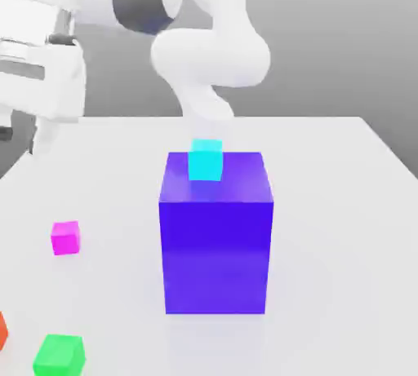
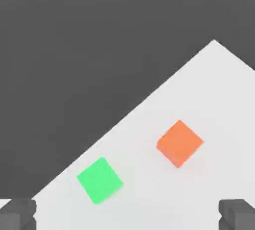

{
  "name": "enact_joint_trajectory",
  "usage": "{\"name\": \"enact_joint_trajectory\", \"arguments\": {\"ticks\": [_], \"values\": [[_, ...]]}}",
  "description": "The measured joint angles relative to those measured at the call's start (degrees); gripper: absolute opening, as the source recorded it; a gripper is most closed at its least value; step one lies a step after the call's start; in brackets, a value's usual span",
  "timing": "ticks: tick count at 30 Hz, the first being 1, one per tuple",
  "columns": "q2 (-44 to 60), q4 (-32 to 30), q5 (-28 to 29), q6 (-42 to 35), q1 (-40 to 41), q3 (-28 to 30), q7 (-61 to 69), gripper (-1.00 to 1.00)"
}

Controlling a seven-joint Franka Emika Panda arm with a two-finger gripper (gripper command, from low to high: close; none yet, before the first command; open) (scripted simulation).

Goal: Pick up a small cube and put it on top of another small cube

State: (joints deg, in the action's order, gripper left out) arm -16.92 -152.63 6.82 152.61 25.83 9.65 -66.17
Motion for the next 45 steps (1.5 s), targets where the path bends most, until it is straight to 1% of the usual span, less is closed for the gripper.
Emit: {"name": "enact_joint_trajectory", "arguments": {"ticks": [3, 6, 8, 10, 12, 15, 17, 18, 23, 24, 26, 28, 31, 32, 33, 36, 45], "values": [[4.9, -3.5, 0.0, 3.6, 3.6, 2.7, -2.6, 0.00], [9.9, -7.1, -1.1, 7.2, 6.6, 5.6, -4.4, 0.00], [13.2, -9.5, -3.1, 9.6, 8.6, 7.6, -4.7, 0.00], [16.8, -11.3, -6.9, 12.2, 11.7, 8.3, -3.5, 0.00], [20.9, -11.2, -12.2, 15.3, 12.5, 5.9, -0.2, 0.00], [27.1, -10.1, -19.2, 20.1, 17.0, -0.7, 4.9, 0.00], [31.2, -9.2, -21.5, 23.4, 20.9, -5.3, 6.7, 0.00], [32.6, -9.0, -21.9, 24.6, 22.2, -6.6, 7.0, -1.00], [32.6, -9.0, -21.7, 24.6, 22.3, -6.7, 6.8, -1.00], [33.3, -8.8, -21.8, 25.2, 23.0, -7.4, 7.0, -1.00], [31.2, -9.3, -20.7, 23.5, 21.6, -5.8, 6.1, -1.00], [27.6, -10.1, -17.7, 20.6, 19.3, -2.8, 3.7, -1.00], [21.5, -11.3, -11.1, 15.9, 17.9, 0.4, -1.1, -1.00], [19.4, -11.8, -9.1, 14.2, 18.8, 0.2, -2.5, -1.00], [18.6, -11.1, -8.3, 12.8, 18.2, -0.2, -3.1, -1.00], [19.5, -6.5, -8.3, 9.2, 14.8, -2.2, -3.4, -1.00], [26.3, 10.3, -7.6, -0.8, 6.8, -8.9, -5.2, -1.00]]}}
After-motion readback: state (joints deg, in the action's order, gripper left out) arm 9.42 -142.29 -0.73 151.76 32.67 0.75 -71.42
